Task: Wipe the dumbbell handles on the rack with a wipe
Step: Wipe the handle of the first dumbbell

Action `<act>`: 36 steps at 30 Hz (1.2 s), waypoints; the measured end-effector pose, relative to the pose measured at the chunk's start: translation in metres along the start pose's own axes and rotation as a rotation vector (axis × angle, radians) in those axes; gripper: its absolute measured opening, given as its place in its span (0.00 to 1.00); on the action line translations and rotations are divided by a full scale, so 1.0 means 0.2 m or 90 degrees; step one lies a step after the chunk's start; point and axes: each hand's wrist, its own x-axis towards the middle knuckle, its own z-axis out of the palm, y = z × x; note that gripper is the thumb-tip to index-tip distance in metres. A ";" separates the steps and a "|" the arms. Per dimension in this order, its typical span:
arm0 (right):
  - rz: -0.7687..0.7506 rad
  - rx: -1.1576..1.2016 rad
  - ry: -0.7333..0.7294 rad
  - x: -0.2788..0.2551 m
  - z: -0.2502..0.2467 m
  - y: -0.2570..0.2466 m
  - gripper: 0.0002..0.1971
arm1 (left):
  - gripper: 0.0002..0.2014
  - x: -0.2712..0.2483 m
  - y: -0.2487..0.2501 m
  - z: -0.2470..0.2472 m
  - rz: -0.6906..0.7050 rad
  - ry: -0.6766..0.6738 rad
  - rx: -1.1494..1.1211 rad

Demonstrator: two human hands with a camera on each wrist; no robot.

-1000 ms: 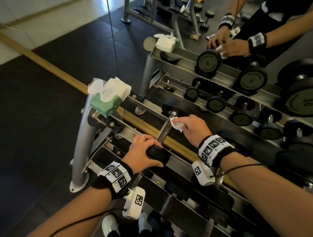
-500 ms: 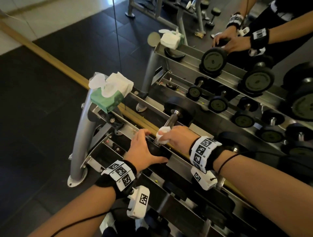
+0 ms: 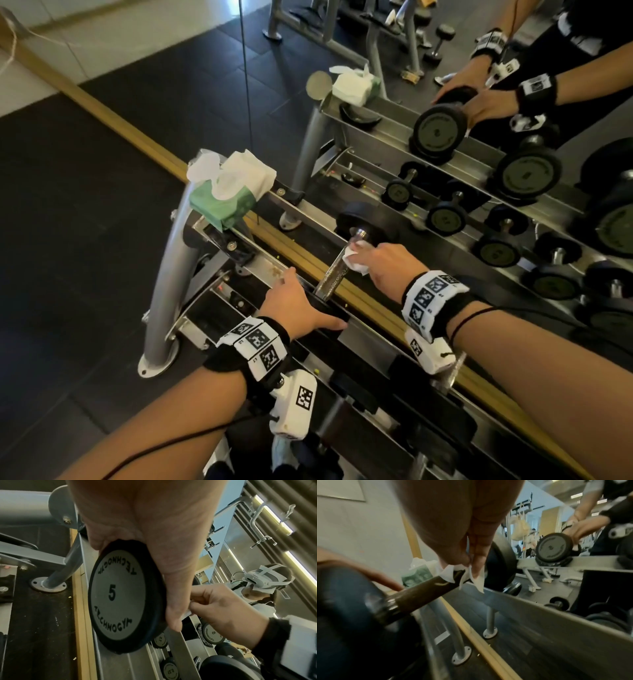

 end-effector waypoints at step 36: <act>0.059 0.128 0.006 -0.05 -0.07 0.10 0.29 | 0.54 -0.02 -0.09 0.00 0.149 0.030 -0.061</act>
